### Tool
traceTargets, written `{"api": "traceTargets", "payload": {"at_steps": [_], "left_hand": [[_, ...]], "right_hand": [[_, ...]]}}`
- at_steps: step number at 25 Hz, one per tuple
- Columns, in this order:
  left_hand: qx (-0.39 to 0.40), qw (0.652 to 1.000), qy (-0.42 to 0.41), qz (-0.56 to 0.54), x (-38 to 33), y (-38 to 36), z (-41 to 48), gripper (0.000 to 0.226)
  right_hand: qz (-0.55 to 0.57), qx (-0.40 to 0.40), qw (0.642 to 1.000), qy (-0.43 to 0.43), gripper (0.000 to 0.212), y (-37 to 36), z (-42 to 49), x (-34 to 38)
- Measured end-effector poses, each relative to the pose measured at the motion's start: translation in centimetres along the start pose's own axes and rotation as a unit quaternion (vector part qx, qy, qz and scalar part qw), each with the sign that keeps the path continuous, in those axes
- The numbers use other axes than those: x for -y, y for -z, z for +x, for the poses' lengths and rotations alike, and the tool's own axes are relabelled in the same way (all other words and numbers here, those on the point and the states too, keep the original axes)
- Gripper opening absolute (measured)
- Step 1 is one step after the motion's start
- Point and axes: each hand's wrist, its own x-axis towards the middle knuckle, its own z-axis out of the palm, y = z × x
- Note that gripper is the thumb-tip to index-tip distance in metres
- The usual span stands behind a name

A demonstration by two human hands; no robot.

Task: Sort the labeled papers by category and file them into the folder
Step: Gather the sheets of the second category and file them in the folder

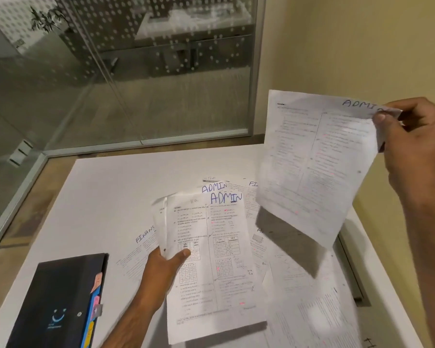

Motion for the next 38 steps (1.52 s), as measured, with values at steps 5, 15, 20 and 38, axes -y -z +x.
{"api": "traceTargets", "payload": {"at_steps": [5, 15, 20, 38], "left_hand": [[0.037, 0.999, 0.011, -0.024, -0.7, 0.1, -0.9, 0.034], [0.126, 0.974, 0.085, -0.166, -0.4, 0.4, -2.6, 0.035], [0.185, 0.953, 0.135, -0.199, -0.3, 0.4, -3.4, 0.037], [0.114, 0.992, -0.046, 0.03, 5.9, 1.2, -8.4, 0.031]], "right_hand": [[0.053, 0.062, 0.992, -0.092, 0.019, -0.7, -3.3, -0.2], [0.079, 0.202, 0.931, -0.295, 0.023, -7.8, -15.1, -5.8], [0.123, 0.288, 0.818, -0.483, 0.034, -6.3, -17.0, -6.8], [0.009, 0.31, 0.91, -0.276, 0.038, -1.2, -32.8, -5.8]]}}
